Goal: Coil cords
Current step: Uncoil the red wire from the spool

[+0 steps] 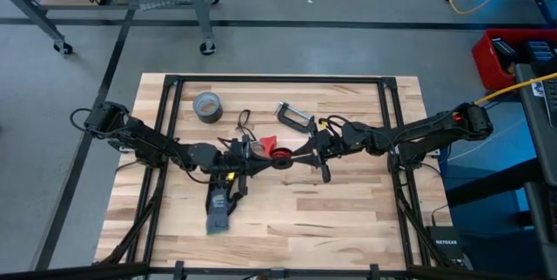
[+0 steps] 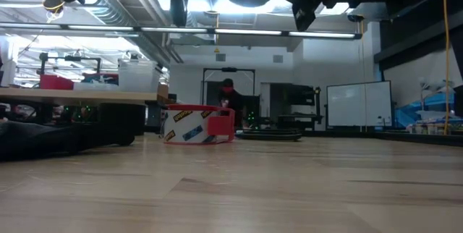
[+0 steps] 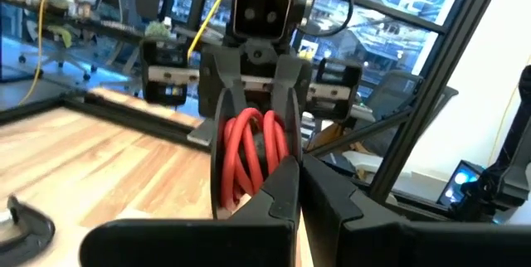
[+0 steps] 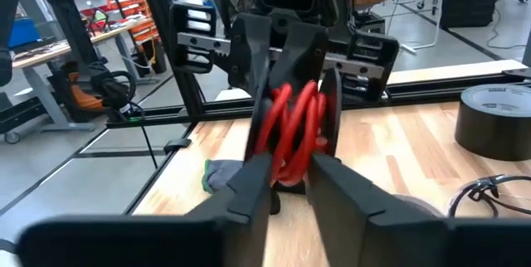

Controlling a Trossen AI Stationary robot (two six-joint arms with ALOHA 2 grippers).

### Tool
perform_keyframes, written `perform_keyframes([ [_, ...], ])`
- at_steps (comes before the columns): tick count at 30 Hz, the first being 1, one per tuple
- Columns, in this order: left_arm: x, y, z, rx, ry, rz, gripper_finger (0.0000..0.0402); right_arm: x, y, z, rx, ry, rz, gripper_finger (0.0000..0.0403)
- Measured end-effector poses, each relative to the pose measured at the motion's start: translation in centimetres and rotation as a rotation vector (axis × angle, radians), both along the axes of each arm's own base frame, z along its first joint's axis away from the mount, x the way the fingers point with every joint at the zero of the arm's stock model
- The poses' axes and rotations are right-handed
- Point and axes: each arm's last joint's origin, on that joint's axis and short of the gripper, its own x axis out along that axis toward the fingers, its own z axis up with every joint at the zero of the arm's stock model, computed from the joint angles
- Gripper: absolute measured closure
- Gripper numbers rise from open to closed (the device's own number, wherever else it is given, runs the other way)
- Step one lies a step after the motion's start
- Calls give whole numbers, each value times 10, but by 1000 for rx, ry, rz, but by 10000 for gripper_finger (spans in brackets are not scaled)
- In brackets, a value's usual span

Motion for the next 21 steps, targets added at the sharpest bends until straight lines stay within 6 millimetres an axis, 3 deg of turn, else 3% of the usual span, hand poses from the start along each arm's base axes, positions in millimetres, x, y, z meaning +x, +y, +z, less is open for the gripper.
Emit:
perform_keyframes([
  [6,0,0,2,21,-20,-1,401,0,0,2,1,-17,1,396],
  [15,0,0,2,28,-19,0,401,0,0,2,2,-18,10,398],
  [21,0,-1,2,28,-19,-11,401,0,0,2,27,-12,8,367],
])
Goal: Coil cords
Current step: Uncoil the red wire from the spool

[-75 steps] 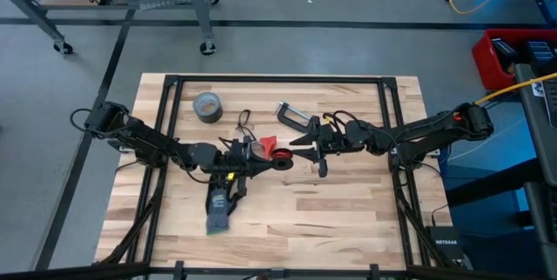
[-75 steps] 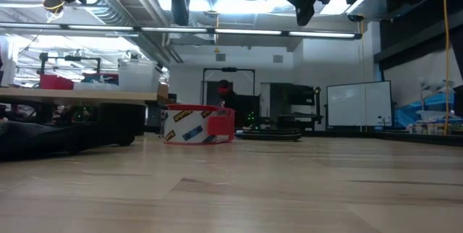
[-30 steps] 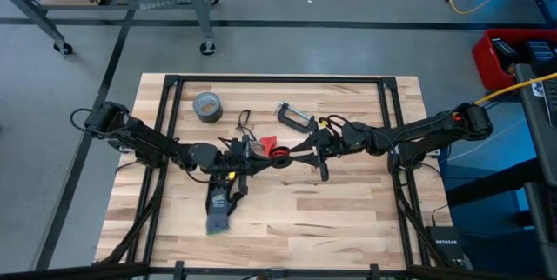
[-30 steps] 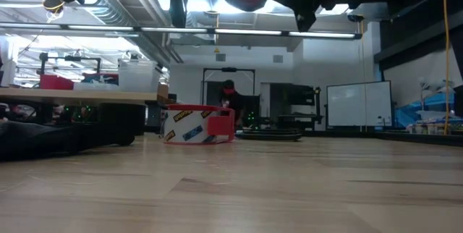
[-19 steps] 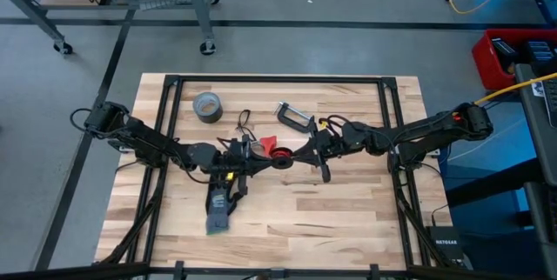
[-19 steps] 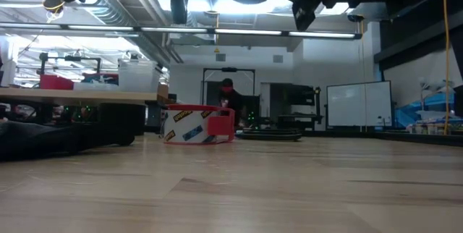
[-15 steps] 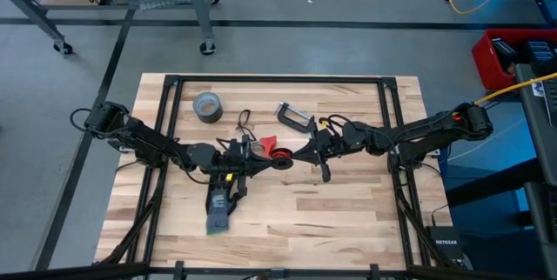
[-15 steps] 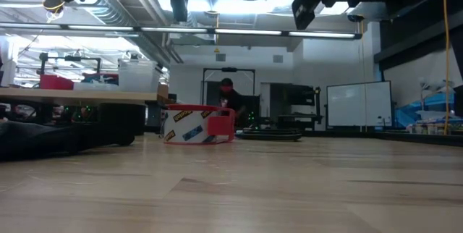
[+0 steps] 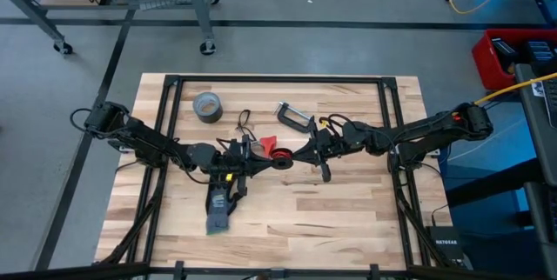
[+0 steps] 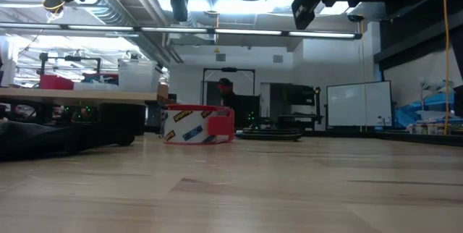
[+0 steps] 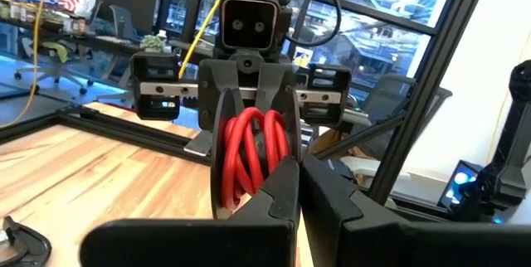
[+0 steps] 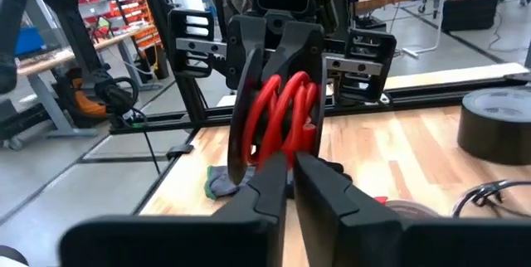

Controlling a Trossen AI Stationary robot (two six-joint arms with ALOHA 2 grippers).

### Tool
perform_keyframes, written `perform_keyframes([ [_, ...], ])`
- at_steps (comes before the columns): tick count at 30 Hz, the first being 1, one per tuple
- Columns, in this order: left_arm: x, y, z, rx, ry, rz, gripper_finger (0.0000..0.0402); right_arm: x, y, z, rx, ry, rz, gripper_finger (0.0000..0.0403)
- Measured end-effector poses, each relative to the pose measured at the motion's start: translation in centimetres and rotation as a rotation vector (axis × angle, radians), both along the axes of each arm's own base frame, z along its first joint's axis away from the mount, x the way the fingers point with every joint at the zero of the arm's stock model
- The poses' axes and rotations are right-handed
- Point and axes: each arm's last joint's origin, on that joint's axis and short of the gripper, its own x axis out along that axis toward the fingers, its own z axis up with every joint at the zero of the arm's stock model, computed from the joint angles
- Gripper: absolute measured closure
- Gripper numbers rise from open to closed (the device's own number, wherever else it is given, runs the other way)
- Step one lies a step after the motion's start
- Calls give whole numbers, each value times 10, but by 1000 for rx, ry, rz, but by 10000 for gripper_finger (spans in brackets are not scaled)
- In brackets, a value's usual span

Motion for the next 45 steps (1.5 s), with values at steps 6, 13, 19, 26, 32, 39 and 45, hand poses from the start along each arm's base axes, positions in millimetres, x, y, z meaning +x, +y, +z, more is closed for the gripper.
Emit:
perform_keyframes([
  [6,0,-1,0,-28,-2,-22,401,0,1,0,1,-3,34,336],
  [13,1,-1,3,-32,-12,-36,401,0,1,3,3,-27,35,288],
  [19,3,-2,7,-19,-23,-37,401,0,1,8,7,-88,25,266],
  [26,3,-3,6,5,-21,-50,401,9,4,11,12,-79,120,282],
  [32,3,-2,6,18,-19,-54,401,27,8,-3,36,-14,254,342],
  [39,4,2,8,42,-35,11,401,39,12,-25,68,67,251,389],
  [45,4,3,7,46,-29,24,401,39,15,-28,71,98,228,398],
])
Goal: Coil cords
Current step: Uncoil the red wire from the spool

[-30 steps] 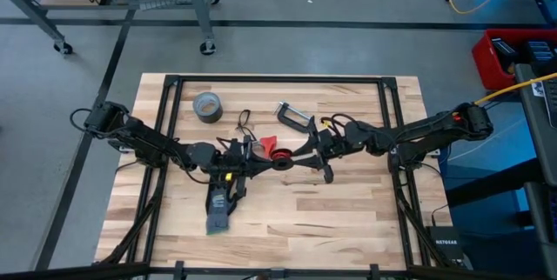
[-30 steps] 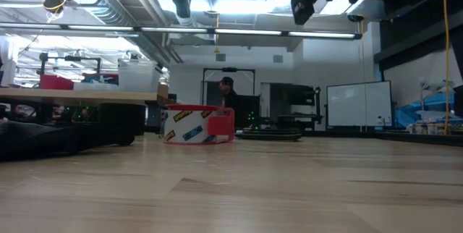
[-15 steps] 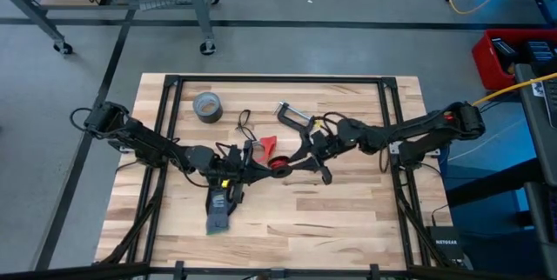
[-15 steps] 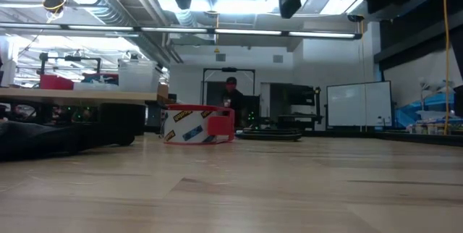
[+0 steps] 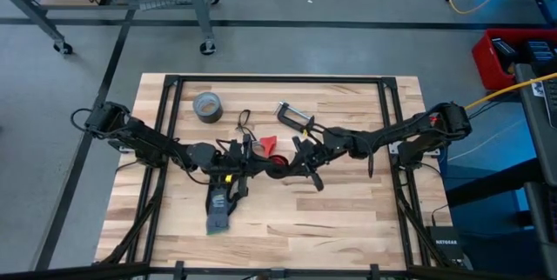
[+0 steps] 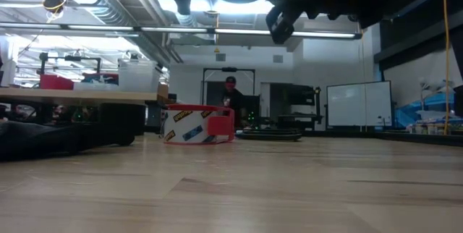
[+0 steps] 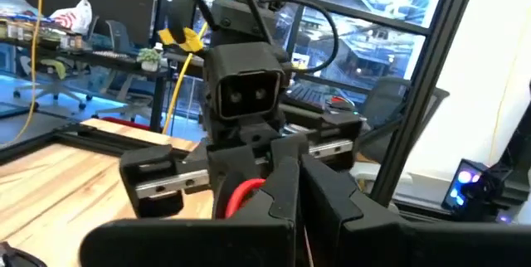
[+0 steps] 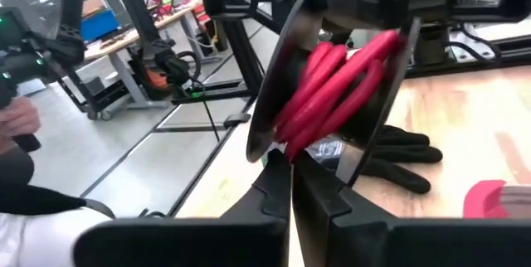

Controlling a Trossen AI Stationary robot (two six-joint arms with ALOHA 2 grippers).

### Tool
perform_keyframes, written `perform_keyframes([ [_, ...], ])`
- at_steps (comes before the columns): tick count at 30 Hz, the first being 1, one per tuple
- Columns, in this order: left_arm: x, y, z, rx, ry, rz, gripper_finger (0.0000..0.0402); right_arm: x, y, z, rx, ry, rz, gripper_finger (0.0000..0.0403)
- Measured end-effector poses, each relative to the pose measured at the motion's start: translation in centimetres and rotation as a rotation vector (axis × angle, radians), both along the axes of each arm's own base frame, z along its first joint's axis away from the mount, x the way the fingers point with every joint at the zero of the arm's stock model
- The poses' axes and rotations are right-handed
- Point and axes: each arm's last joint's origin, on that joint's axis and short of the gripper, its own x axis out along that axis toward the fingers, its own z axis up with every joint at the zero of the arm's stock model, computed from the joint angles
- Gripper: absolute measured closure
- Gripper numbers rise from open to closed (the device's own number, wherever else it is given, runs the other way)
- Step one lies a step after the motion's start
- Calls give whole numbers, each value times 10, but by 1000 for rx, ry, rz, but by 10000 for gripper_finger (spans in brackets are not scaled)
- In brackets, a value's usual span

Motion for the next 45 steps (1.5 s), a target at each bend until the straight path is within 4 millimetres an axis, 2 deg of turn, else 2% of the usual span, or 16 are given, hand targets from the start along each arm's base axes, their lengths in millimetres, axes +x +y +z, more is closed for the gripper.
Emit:
perform_keyframes([
  [18,-3,-8,2,-9,-8,-15,401,-1,-1,-6,-17,65,-39,401],
  [26,-3,-8,2,-12,-6,-17,401,0,-4,-6,-35,55,-142,401],
  [33,-3,-8,2,-8,-8,-16,401,0,-4,-6,-29,65,-146,376],
  [37,-3,-6,3,-8,-10,-7,401,-1,-3,-7,-22,69,-86,360],
  [45,-19,4,32,-57,-90,78,401,-1,-2,-6,-16,70,-52,316],
])
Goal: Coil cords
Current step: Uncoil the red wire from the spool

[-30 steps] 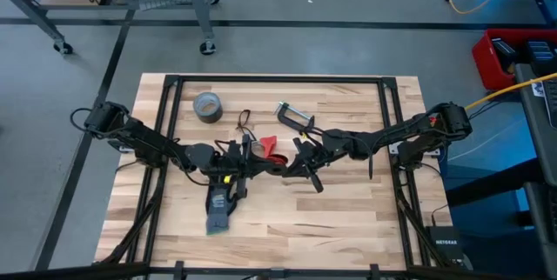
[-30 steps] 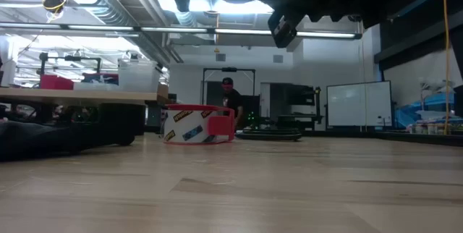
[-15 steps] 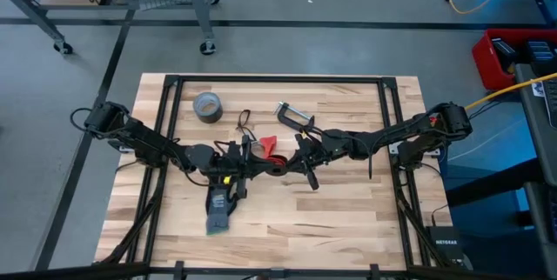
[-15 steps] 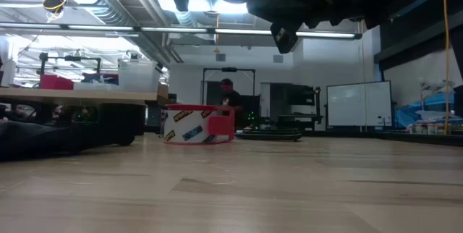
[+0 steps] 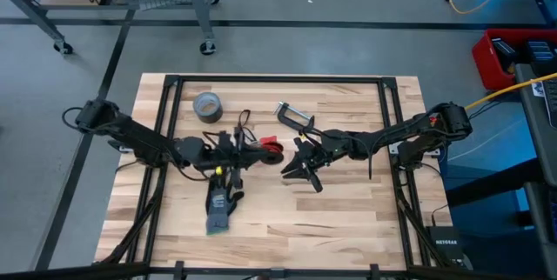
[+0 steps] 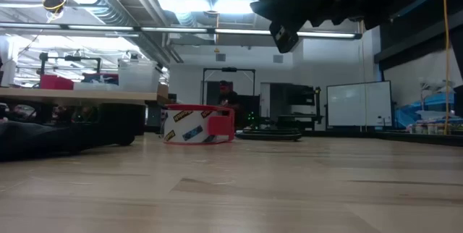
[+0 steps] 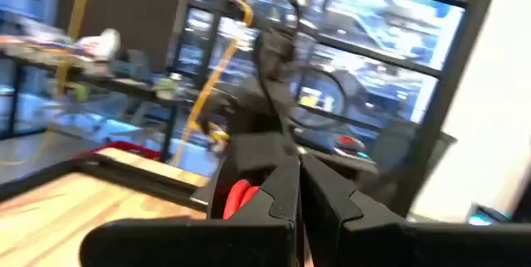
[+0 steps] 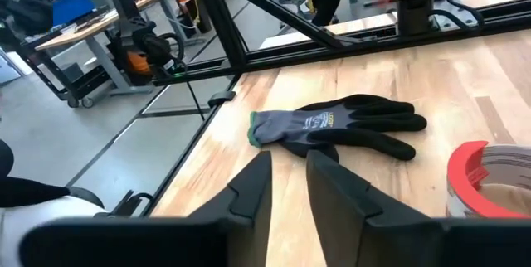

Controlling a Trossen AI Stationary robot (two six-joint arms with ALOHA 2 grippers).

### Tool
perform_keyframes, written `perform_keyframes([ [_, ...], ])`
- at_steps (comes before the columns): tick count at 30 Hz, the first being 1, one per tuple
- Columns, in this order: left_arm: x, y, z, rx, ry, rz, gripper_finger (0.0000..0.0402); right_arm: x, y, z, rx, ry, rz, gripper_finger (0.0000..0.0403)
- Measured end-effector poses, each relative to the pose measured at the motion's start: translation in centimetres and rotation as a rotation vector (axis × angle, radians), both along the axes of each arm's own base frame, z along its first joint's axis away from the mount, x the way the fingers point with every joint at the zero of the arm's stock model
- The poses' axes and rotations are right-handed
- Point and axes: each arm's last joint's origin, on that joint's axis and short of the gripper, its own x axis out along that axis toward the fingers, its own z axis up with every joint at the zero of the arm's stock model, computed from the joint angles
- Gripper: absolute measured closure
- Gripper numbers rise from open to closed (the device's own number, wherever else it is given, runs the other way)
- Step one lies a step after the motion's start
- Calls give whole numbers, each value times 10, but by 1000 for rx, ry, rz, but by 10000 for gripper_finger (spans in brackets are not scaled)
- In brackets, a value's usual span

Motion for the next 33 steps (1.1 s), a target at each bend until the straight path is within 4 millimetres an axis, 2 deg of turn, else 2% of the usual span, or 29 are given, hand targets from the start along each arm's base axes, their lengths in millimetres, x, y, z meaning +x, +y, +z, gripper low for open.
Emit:
perform_keyframes([
  [5,-17,1,16,-105,-24,155,401,3,-1,5,-4,-14,-31,314],
  [9,-24,-4,19,-168,-39,263,401,8,-4,17,-21,-92,-149,319],
  [14,-25,-13,18,-205,-42,260,401,11,-9,29,-30,-197,-336,320],
  [17,-26,-15,18,-208,-43,256,401,11,-10,32,-26,-232,-383,320],
  [23,-23,-15,15,-218,-41,242,401,11,-10,32,-28,-231,-391,320],
  [29,-13,-14,1,-243,-17,239,401,11,-10,32,-28,-228,-391,320],
  [33,-12,-15,3,-238,-44,221,401,11,-10,31,-31,-221,-391,320],
])
